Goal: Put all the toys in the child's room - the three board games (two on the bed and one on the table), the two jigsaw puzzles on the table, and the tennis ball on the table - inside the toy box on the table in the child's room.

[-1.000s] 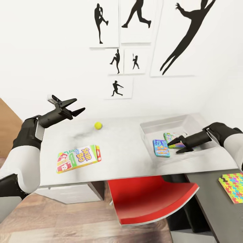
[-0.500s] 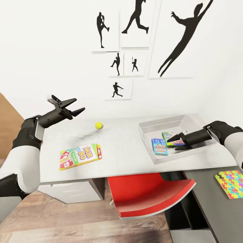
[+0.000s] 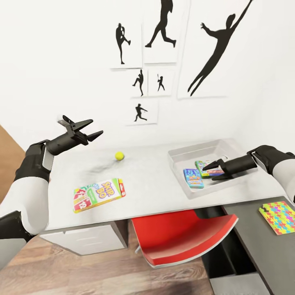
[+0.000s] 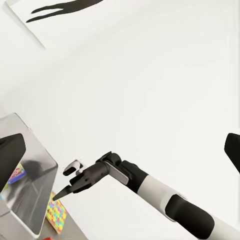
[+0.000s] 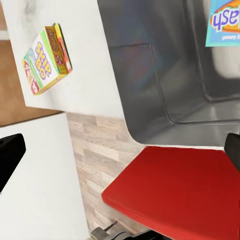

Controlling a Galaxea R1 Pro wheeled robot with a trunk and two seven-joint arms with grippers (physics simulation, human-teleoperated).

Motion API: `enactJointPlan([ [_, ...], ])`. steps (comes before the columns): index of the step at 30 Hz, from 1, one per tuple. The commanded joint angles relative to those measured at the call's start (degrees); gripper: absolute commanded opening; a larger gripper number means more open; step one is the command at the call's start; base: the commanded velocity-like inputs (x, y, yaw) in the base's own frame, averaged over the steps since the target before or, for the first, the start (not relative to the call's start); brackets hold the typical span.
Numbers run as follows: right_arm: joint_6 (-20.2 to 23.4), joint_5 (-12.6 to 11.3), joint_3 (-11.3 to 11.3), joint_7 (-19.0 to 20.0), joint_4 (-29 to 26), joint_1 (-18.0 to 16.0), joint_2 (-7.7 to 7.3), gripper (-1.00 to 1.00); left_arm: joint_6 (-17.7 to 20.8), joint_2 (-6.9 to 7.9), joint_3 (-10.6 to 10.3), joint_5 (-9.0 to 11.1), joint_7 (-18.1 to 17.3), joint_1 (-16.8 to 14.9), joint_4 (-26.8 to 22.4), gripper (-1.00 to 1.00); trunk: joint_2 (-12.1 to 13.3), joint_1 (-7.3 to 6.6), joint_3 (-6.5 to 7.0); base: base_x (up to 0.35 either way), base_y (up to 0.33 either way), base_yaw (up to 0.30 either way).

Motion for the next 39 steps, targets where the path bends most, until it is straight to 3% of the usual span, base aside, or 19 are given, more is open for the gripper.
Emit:
enactJointPlan([
  [1, 0.40, -0.25, 0.47, 0.26, -0.07, -0.07, -0.03, 1.00, 0.61, 0.02, 0.02, -0.08, -0.28, -0.04, 0.00, 1.00, -0.10, 0.04, -0.02, 0.000, 0.118, -0.168],
  [31, 0.32, -0.25, 0.35, 0.25, -0.07, -0.10, 0.61, 1.00, 0.61, 0.92, 0.02, -0.07, -0.28, -0.04, -0.01, 1.00, -0.10, 0.04, 2.52, 0.000, 0.019, -0.177],
  [39, 0.32, -0.25, 0.35, 0.25, -0.07, -0.10, 0.71, 1.00, 0.61, 1.11, 0.02, -0.08, -0.28, -0.04, -0.01, 1.00, -0.10, 0.04, 3.20, 0.000, 0.155, -0.155],
])
